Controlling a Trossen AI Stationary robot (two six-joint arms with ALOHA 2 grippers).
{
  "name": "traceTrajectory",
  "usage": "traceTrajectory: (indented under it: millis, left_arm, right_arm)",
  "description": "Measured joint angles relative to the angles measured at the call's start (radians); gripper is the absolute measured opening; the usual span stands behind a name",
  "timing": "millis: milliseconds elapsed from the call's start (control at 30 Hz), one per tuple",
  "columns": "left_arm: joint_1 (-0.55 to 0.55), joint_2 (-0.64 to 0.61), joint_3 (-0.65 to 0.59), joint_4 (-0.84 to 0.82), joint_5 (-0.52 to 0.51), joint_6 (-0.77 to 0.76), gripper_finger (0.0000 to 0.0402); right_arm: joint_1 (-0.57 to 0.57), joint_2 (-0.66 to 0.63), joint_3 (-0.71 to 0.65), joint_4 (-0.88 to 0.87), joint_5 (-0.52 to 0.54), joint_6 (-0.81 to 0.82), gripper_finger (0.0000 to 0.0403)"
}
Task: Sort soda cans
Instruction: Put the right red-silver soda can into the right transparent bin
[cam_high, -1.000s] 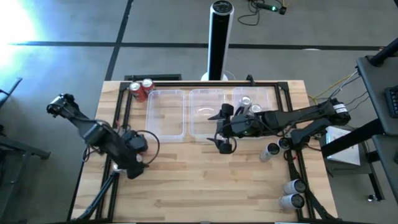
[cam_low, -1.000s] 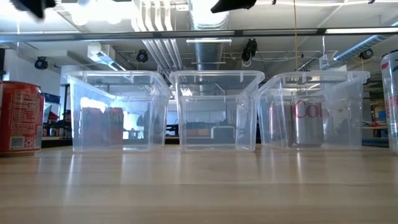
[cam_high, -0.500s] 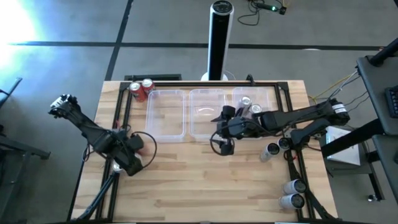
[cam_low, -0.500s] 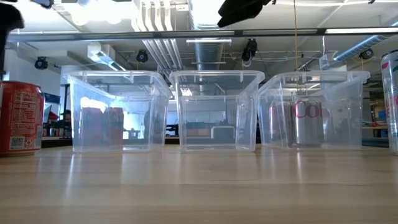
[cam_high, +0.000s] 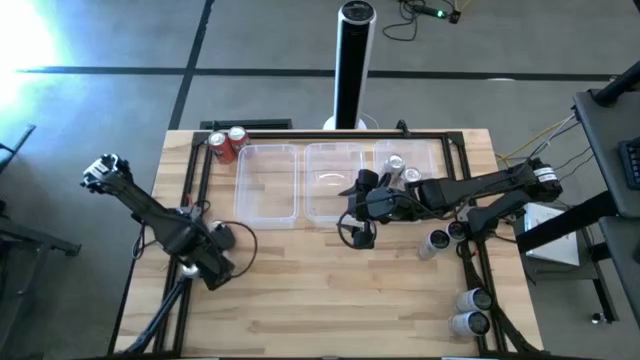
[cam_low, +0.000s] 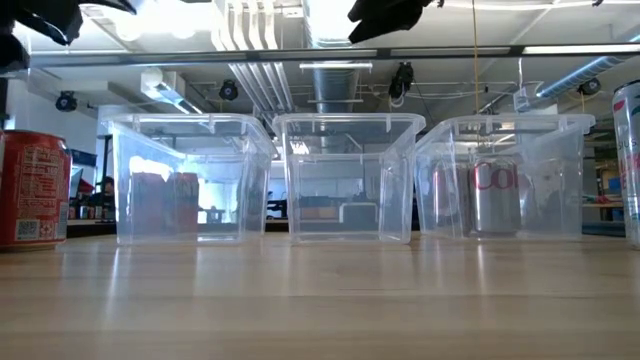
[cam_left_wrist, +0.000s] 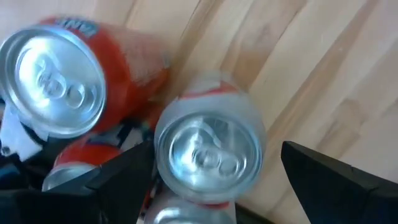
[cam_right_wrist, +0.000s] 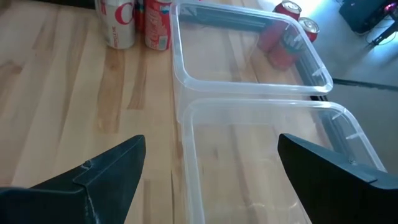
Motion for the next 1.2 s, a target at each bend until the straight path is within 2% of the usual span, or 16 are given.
traceTrajectory:
  millis: [167, 433, 733, 900, 1033, 1133, 1200]
  left_arm:
    - [0.0, 0.069, -0.002, 0.014, -0.018, 0.052, 0.0334]
    - [0.0, 0.18, -0.003, 0.019, 0.014, 0.115, 0.0334]
    - [0.001, 0.237, -0.002, 0.029, 0.02, 0.184, 0.0322]
    - [0.0, 0.23, -0.003, 0.035, 0.017, 0.196, 0.0299]
    - [-0.014, 0.197, 0.01, 0.067, 0.008, 0.174, 0.0299]
    - [-0.033, 0.15, 0.06, 0.058, 0.009, 0.151, 0.0298]
    - [-0.04, 0.116, 0.106, 0.043, 0.001, 0.146, 0.0298]
  right_arm:
    - [0.0, 0.0, 0.0, 0.022, 0.0, -0.005, 0.0361]
    - [0.0, 0.0, 0.0, 0.022, 0.0, -0.008, 0.0361]
    - [0.0, 0.0, 0.0, 0.011, -0.003, -0.005, 0.0361]
    - [0.002, 0.0, 0.0, 0.015, -0.001, -0.052, 0.0361]
    - [0.023, -0.001, 0.007, 0.036, 0.077, -0.135, 0.0361]
    - [0.043, -0.002, 0.034, 0.038, 0.151, -0.187, 0.0361]
    - [0.053, -0.003, 0.054, 0.047, 0.158, -0.215, 0.0361]
